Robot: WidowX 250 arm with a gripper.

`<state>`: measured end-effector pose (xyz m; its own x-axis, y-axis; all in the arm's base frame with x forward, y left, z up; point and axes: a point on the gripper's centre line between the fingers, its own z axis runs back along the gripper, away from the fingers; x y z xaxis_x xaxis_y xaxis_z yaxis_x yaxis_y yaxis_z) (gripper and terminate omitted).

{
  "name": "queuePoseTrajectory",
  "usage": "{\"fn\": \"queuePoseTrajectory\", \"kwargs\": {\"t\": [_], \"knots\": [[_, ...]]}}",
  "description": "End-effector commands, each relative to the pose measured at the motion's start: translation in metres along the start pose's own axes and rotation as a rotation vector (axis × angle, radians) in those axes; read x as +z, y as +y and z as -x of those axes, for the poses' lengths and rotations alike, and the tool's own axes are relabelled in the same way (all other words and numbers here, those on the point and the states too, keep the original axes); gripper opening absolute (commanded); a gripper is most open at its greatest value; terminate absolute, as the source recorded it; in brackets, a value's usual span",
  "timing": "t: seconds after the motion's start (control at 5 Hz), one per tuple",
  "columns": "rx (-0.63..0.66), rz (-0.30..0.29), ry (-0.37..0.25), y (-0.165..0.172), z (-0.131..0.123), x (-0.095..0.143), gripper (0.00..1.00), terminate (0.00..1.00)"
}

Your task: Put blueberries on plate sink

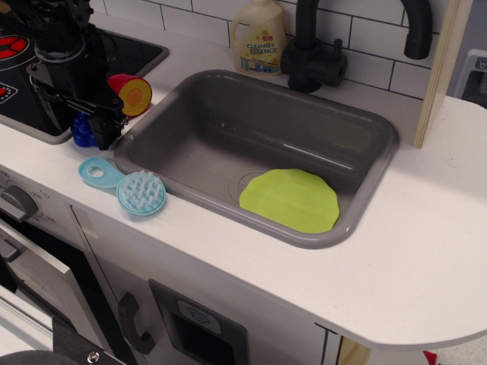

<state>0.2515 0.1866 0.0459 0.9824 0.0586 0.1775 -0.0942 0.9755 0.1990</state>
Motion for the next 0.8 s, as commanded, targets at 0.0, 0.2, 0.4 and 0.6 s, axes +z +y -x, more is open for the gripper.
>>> {"fn": "queuePoseTrajectory", "kwargs": {"t": [0.0,0.2,0.4,0.6], "knots": [[0.019,-0.041,-0.026,0.009,-0.006,0.016,0.00,0.00],[0.056,-0.002,-0.044,0.013,-0.013,0.046,0.00,0.00],[0.062,0.046,-0.084,-0.007,-0.023,0.062,0.00,0.00],[0.079,0.095,-0.084,-0.037,-0.025,0.081,0.00,0.00]]}}
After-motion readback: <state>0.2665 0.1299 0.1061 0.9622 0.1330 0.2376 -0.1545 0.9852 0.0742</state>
